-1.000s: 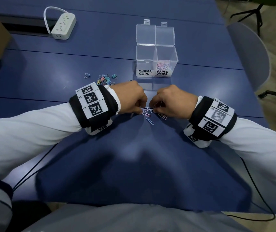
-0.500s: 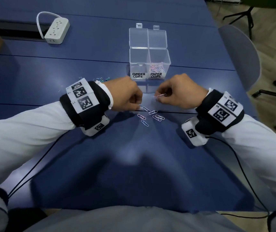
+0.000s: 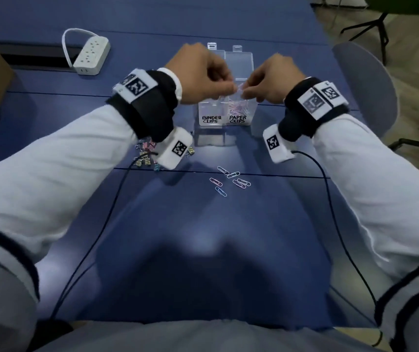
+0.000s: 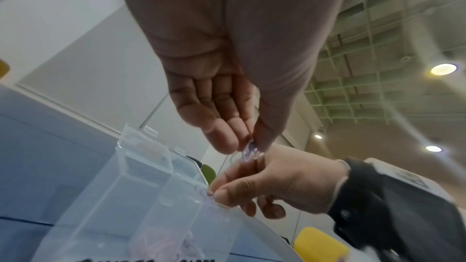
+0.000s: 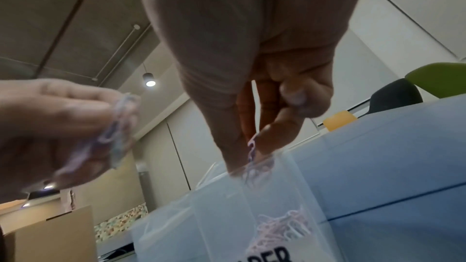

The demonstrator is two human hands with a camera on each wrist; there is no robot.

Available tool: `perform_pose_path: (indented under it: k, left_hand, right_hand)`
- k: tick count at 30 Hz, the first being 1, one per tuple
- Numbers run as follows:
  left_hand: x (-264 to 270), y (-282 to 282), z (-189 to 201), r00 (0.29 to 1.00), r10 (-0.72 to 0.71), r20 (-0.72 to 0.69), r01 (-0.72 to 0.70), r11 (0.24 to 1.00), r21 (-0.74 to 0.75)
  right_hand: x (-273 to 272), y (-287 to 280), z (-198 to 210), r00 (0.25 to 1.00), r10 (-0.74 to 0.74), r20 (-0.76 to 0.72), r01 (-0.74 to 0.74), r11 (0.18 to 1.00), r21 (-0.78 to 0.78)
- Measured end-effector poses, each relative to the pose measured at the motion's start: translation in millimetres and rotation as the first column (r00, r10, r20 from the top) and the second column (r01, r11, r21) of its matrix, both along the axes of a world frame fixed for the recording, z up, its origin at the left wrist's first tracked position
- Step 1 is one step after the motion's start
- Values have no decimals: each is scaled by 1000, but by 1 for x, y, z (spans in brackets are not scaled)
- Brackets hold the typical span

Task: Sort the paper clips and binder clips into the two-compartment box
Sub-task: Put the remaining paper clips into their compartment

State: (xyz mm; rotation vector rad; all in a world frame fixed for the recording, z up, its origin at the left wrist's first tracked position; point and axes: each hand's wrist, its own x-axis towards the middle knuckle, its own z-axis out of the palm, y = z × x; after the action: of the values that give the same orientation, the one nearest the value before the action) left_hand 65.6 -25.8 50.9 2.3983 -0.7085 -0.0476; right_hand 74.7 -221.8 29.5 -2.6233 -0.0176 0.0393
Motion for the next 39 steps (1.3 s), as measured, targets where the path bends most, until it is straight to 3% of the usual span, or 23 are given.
perform_pose_path:
  k: [5,11,15,18,22,25,28,31,34,39]
  left_hand:
    - [25,-27,-1,995,103,-20,-104,993,-50]
    - [39,-52,-15,979,196,-47,-192,977,88]
    - [41,-56,-20,981,183,-57,-171,970,172]
    - [40,-52,-21,990,139,-24,-132,973,189]
    - [28,-35,-13,993,97,61,-106,980,167]
    - [-1,-15,-6,992,-16,129,-13,976,218]
    - [-42,3,-16,982,-187,38,166,934,315]
    - [-67,15,-42,954,-259,-151,300,834,464]
    - [-72,18,-63,937,-288,-196,348,755,556]
    - [-69,13,-72,935,-316,-159,352,778,521]
  right_hand:
    - [-14,-16,-5,1000,15,-18,-11,980,197]
    - [-32,-28,-21,999,32,12,-34,919,392]
    - [-42,-29,-32,1000,6,-23,9,802,597]
    - [-49,-33,-34,1000,-31,-2,25,744,667]
    - [-66,-35,-26,998,-10,55,-20,855,519]
    - [-91,-29,-26,987,161,-18,-155,968,195]
    - [-113,-18,-38,929,330,-169,-346,935,-79]
    - [-120,-7,-46,887,404,-223,-436,893,-117]
    - [-118,2,-48,867,452,-209,-485,862,-146]
    - [-112,9,-53,866,467,-179,-496,845,-198]
